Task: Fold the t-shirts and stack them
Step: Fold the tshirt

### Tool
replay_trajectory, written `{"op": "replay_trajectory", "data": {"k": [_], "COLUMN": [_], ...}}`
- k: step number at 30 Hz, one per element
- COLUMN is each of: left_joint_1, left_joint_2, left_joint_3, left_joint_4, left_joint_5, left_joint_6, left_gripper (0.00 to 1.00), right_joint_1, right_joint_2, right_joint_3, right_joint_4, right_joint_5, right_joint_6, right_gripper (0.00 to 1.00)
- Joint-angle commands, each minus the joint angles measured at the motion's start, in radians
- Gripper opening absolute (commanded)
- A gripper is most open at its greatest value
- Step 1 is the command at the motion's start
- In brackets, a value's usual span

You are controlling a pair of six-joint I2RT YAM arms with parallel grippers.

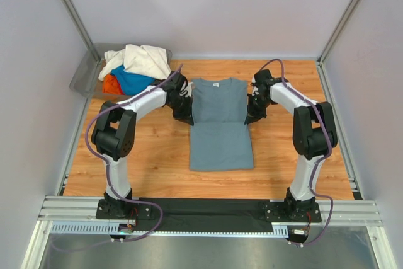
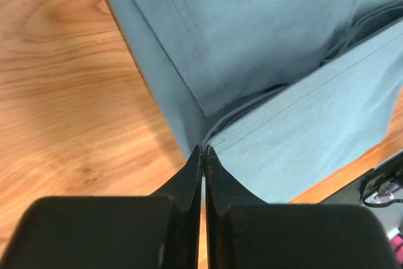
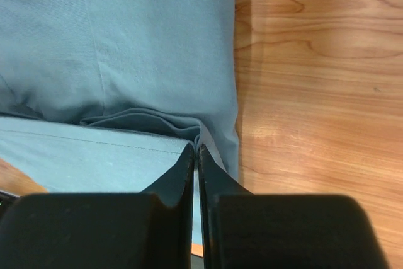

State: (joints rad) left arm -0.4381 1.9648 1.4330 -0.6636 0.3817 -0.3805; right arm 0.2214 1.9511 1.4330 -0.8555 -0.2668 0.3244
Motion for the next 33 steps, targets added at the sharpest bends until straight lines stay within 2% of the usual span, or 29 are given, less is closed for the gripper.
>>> {"op": "replay_trajectory", "data": {"k": [1,13,15,17,18,19,20,21,24,25,27,28,29,30,32,33], "left_joint_1": [-0.001,0.009,0.009,0.009,0.009,0.009,0.009,0.009,0.001,-0.011,-0.024,-0.031,-0.051,-0.062,-0.079,-0.089], "left_joint_2": [-0.092,0.080,0.088,0.092,0.088,0.051,0.024,-0.037,-0.172,-0.202,-0.250,-0.277,-0.283,-0.284,-0.262,-0.245], "left_joint_3": [0.009,0.147,0.158,0.171,0.187,0.181,0.163,0.155,0.098,0.075,-0.002,-0.064,-0.097,-0.126,-0.187,-0.215], "left_joint_4": [-0.001,-0.060,-0.067,-0.099,-0.116,-0.123,-0.126,-0.132,-0.148,-0.128,-0.079,-0.014,0.025,0.065,0.120,0.175], "left_joint_5": [-0.058,-0.104,-0.138,-0.173,-0.185,-0.191,-0.201,-0.205,-0.184,-0.144,-0.065,-0.002,0.020,0.040,0.084,0.104], "left_joint_6": [-0.009,0.020,0.028,0.031,0.029,0.029,0.028,0.026,0.011,0.003,-0.023,-0.061,-0.083,-0.101,-0.164,-0.184], "left_gripper": [0.00,0.00,0.04,0.20,0.36,0.39,0.43,0.47,0.51,0.51,0.45,0.40,0.30,0.27,0.19,0.17], "right_joint_1": [0.002,-0.005,-0.007,-0.011,-0.013,-0.011,-0.011,-0.011,-0.005,0.001,0.007,0.009,0.009,0.009,0.013,0.016], "right_joint_2": [-0.070,0.081,0.100,0.111,0.108,0.101,0.073,0.049,-0.075,-0.105,-0.178,-0.208,-0.218,-0.221,-0.204,-0.195], "right_joint_3": [-0.005,0.084,0.107,0.151,0.167,0.199,0.207,0.208,0.150,0.123,0.023,-0.018,-0.114,-0.152,-0.218,-0.268], "right_joint_4": [0.004,0.044,0.030,-0.008,-0.029,-0.055,-0.107,-0.125,-0.160,-0.145,-0.108,-0.023,0.027,0.071,0.169,0.188], "right_joint_5": [0.070,0.067,0.087,0.124,0.141,0.178,0.199,0.216,0.236,0.192,0.109,-0.008,-0.061,-0.102,-0.211,-0.274], "right_joint_6": [-0.024,-0.013,-0.019,-0.030,-0.034,-0.041,-0.051,-0.054,-0.048,-0.039,0.014,0.040,0.069,0.140,0.188,0.208], "right_gripper": [0.00,0.01,0.03,0.13,0.23,0.34,0.40,0.50,0.61,0.61,0.59,0.57,0.54,0.45,0.33,0.22]}}
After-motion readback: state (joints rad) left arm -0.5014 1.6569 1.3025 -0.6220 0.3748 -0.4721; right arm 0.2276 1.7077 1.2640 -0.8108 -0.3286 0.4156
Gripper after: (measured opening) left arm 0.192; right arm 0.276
